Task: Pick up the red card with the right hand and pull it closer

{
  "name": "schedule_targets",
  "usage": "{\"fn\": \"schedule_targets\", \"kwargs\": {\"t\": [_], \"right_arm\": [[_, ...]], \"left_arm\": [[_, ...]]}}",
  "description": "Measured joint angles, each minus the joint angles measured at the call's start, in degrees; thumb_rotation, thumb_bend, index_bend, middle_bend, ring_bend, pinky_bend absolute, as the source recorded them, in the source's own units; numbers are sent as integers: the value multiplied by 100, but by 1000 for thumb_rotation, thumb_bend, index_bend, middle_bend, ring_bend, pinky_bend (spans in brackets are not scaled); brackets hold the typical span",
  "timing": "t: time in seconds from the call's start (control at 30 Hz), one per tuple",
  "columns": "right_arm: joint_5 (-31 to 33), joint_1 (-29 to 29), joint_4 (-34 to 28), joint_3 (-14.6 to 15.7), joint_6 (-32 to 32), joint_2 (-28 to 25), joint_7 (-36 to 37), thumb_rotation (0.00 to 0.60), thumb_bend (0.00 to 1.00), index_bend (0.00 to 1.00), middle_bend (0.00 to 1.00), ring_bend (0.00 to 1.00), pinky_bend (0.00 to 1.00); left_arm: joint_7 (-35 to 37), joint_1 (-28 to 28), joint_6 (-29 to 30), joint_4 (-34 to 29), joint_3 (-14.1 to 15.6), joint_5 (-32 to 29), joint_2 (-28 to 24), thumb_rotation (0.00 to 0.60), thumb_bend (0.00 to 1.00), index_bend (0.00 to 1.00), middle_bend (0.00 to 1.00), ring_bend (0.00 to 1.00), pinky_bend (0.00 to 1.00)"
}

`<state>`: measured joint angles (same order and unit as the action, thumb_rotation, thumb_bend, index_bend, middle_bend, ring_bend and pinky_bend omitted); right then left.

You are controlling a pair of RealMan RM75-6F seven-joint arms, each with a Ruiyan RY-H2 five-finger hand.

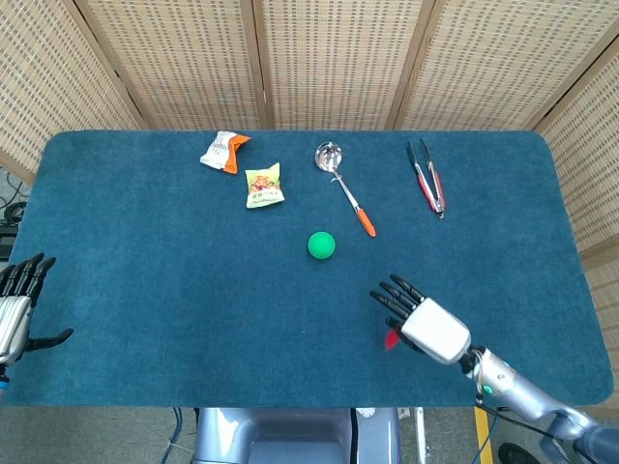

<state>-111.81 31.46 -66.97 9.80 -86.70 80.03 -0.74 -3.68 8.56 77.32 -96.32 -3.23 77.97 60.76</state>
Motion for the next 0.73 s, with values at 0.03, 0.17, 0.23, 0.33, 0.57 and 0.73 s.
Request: {"fn": "schedule_targets", "kwargs": {"t": [0.03, 0.17, 0.23, 0.33, 0.57, 0.73], "right_arm": [[-114, -57, 63, 22, -231, -26, -12, 600, 562, 659, 155, 0, 45], [-177, -374, 263, -66, -947, -135, 25, 600, 243, 332, 117, 7, 45], [101, -489, 212, -200, -1027, -199, 120, 600, 50, 91, 37, 2, 45], [729, -683, -16, -392, -956, -334, 190, 600, 0, 0, 0, 0, 45], [2172, -1204, -1123, -709, -549, -765, 352, 600, 0, 0, 0, 0, 0], [2810, -1627, -2035, -859, -382, -1166, 421, 600, 0, 0, 0, 0, 0]], "left_arm": [[14, -1, 1, 0, -3, -3, -5, 600, 0, 0, 0, 0, 0], [66, -3, -9, 9, 4, 11, -26, 600, 0, 0, 0, 0, 0], [107, -3, -30, 24, 14, 17, -39, 600, 0, 0, 0, 0, 0], [206, -5, -83, 19, 60, 65, -88, 600, 0, 0, 0, 0, 0], [307, -70, 63, 35, 116, 240, -119, 600, 0, 0, 0, 0, 0], [458, -96, 131, 130, 134, 375, -84, 600, 0, 0, 0, 0, 0]]}}
